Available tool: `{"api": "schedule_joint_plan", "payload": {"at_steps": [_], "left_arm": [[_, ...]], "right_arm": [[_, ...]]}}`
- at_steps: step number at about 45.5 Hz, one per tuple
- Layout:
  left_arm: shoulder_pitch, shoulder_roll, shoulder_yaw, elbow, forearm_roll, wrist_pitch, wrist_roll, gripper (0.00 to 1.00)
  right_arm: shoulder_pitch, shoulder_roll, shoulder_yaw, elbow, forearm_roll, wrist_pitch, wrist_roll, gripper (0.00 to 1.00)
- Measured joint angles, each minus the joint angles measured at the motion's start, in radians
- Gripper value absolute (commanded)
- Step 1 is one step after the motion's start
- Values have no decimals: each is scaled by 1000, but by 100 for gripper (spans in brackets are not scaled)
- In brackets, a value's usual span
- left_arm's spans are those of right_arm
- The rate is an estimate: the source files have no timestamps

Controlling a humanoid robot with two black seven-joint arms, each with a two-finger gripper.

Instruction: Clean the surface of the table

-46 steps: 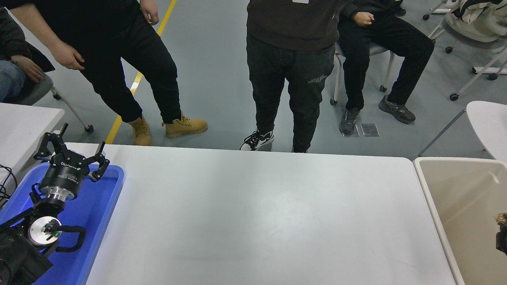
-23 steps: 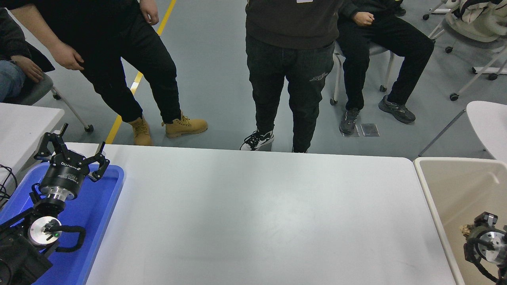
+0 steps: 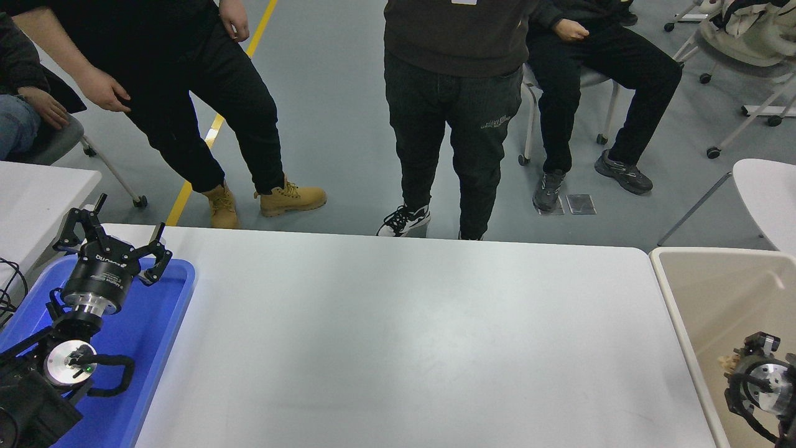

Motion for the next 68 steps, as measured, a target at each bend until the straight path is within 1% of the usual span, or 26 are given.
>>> {"api": "schedule_joint_plan", "payload": {"at_steps": [12,23,39,44,56,68], "left_arm": [[0,0,0,0,0,0,0,100],[0,0,0,0,0,0,0,100],[0,0,0,0,0,0,0,100],[0,0,0,0,0,0,0,100],[0,0,0,0,0,0,0,100],[0,0,0,0,0,0,0,100]], "right_arm": [[13,-16,-70,1,0,4,-1,98],[59,-61,-93,-1,-1,4,-2,98],[209,-143,-100,23,-1,10,9,98],[253,-158,-98,42,-1,12,40,98],[316,-189,-86,117,0,71,187,98],[332,-244,14,257,0,150,262,98]]}}
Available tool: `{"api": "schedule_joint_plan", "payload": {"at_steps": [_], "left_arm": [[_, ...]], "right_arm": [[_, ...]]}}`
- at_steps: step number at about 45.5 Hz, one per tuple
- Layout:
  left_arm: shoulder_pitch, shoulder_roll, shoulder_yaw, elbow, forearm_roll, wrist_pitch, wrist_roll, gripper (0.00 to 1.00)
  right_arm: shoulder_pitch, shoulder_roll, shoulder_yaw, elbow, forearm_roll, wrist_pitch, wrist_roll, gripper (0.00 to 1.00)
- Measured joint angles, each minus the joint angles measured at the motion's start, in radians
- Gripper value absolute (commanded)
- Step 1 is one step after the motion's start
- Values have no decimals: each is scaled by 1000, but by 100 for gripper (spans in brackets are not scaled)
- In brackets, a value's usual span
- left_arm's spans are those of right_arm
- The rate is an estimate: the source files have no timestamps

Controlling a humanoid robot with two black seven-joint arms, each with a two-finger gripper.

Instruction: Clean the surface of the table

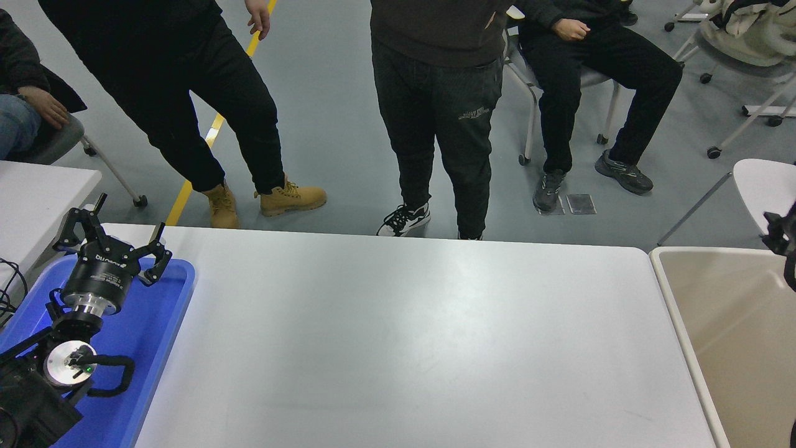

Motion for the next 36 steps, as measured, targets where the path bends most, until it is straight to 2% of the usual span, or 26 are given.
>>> {"api": "schedule_joint_plan", "payload": {"at_steps": [18,36], "left_arm": [[0,0,0,0,0,0,0,100],[0,0,0,0,0,0,0,100]], "right_arm": [[4,-50,247,242,-159,39,31,98],[-56,3,384,319,-225,44,44,98]]}}
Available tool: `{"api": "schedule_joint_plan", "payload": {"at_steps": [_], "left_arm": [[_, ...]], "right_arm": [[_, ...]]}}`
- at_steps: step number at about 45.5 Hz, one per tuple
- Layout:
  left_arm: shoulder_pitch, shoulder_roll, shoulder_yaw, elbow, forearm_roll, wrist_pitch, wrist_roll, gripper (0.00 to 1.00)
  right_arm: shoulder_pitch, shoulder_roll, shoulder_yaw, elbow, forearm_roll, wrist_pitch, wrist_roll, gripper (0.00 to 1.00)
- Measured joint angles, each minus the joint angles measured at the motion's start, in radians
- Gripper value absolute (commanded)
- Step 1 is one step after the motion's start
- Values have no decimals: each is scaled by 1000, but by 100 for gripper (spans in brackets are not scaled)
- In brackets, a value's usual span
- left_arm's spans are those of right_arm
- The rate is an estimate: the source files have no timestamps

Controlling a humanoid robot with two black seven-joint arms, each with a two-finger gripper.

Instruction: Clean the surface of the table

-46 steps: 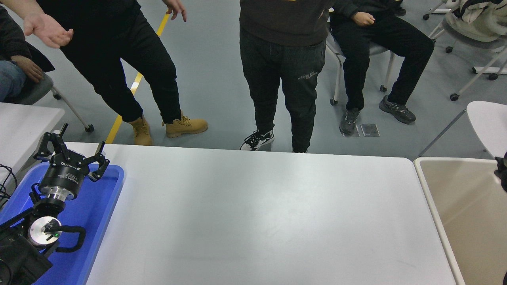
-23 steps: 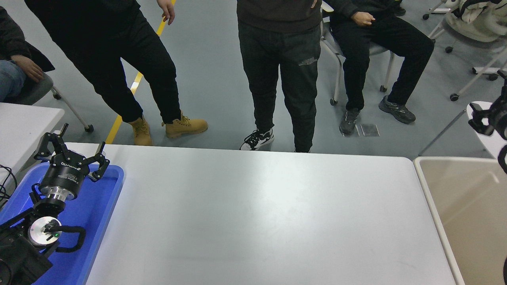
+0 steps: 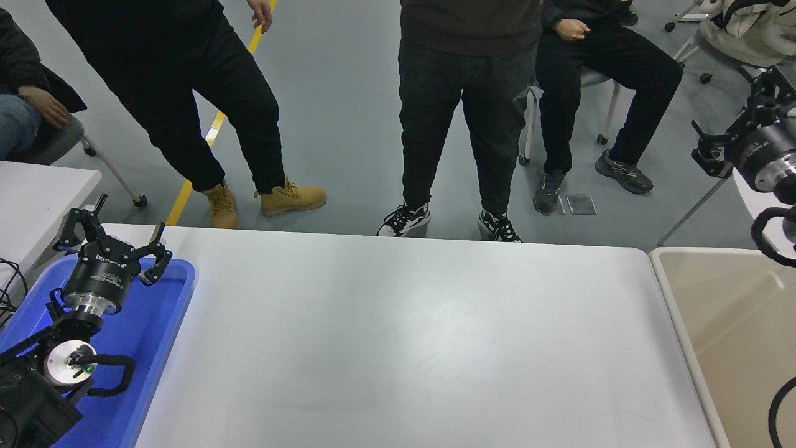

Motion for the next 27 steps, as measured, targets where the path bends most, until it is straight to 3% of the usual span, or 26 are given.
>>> {"api": "schedule_joint_plan", "payload": {"at_steps": [27], "left_arm": [[0,0,0,0,0,0,0,100]], "right_arm": [[-193,122,127,41,-10,10,57,98]]}}
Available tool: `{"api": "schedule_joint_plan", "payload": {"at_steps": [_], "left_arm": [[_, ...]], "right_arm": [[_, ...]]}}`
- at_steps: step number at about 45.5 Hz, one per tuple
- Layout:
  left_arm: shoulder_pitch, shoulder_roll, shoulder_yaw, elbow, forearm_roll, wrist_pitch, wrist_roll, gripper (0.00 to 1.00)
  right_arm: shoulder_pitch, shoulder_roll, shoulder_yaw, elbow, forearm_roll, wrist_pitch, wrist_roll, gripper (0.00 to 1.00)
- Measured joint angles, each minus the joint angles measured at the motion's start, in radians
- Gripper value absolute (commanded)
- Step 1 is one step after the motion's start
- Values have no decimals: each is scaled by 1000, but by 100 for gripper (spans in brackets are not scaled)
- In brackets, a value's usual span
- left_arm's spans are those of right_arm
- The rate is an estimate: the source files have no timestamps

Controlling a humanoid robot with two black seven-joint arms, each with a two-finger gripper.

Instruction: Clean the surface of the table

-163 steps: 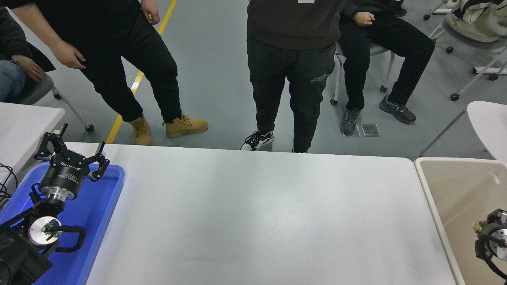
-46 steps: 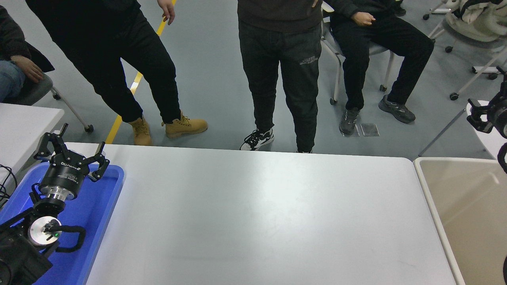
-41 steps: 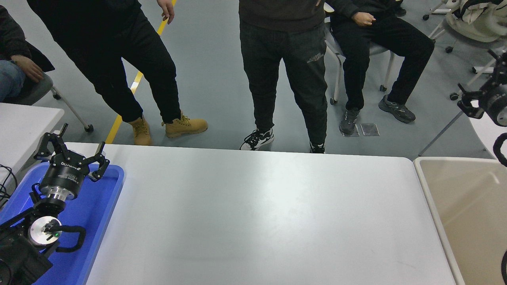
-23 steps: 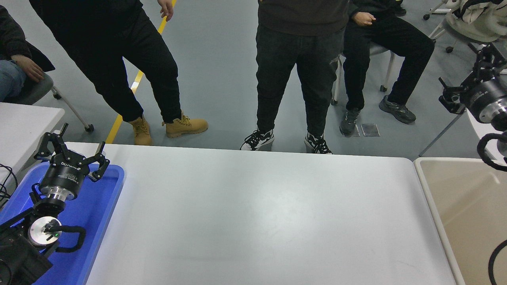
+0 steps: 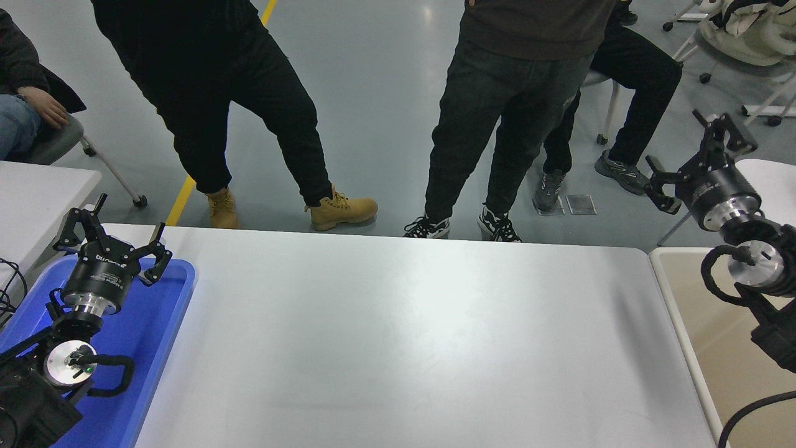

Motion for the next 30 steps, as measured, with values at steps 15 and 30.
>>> {"api": "schedule_joint_plan", "payload": {"at_steps": [15,30], "left_arm": [[0,0,0,0,0,0,0,100],[0,0,0,0,0,0,0,100]], "right_arm": [[-100,27,12,-4,0,0,45,98],[-130,32,15,-8,1,-1,54,98]]}}
